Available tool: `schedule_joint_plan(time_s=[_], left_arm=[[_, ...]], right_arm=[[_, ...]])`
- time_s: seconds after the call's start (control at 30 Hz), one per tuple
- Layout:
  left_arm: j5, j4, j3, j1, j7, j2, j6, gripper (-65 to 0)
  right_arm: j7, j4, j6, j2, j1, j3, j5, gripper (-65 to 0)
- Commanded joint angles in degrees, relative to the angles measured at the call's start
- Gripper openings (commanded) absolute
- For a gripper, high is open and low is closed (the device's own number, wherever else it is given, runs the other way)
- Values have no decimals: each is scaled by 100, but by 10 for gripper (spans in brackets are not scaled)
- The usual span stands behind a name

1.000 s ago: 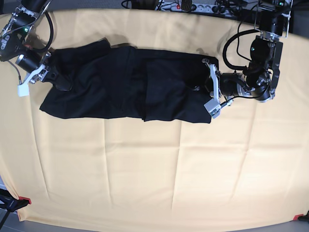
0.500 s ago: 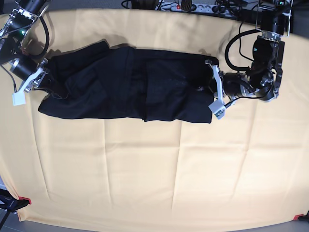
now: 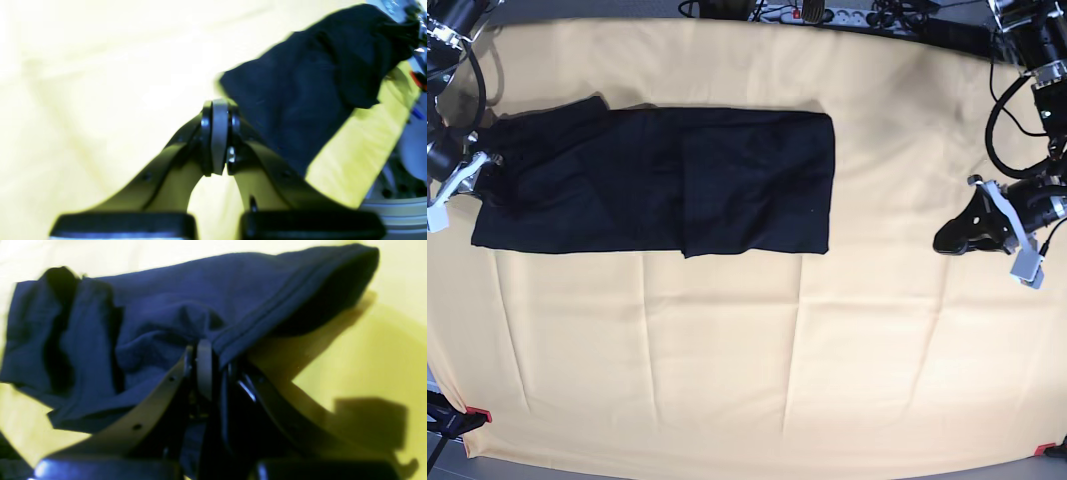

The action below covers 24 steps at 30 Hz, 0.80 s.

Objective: Fold the T-shirt properly

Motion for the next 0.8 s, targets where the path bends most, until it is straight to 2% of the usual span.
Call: schedule_joint_plan(time_s=[0.0, 0.07, 0.23, 0.37, 0.5, 0.63, 0.77], left_arm=[[-129, 81, -129, -46, -81, -184, -20, -650], [-133, 81, -278, 9, -85, -328, -17, -650], [-140, 81, -376, 129, -98, -391, -20, -650], [-131, 79, -365, 271, -107, -334, -22, -650], [-127, 76, -365, 450, -107, -216, -22, -650], [-129, 76, -365, 581, -114, -83, -22, -650], [-131, 76, -365, 680, -133, 22, -22, -650]], right_arm=[[157, 94, -55, 236, 74, 52, -59, -650], [271, 94, -258, 417, 74, 52, -361, -650], [258, 348, -457, 577, 72, 52, -297, -650], [109, 1172, -315, 444, 55, 52, 319, -650], [-46, 2142, -120, -66, 44, 50, 1169, -650], [-254, 2592, 136, -798, 44, 7, 2135, -650], [-280, 2649, 352, -1545, 48, -509, 2324, -650]])
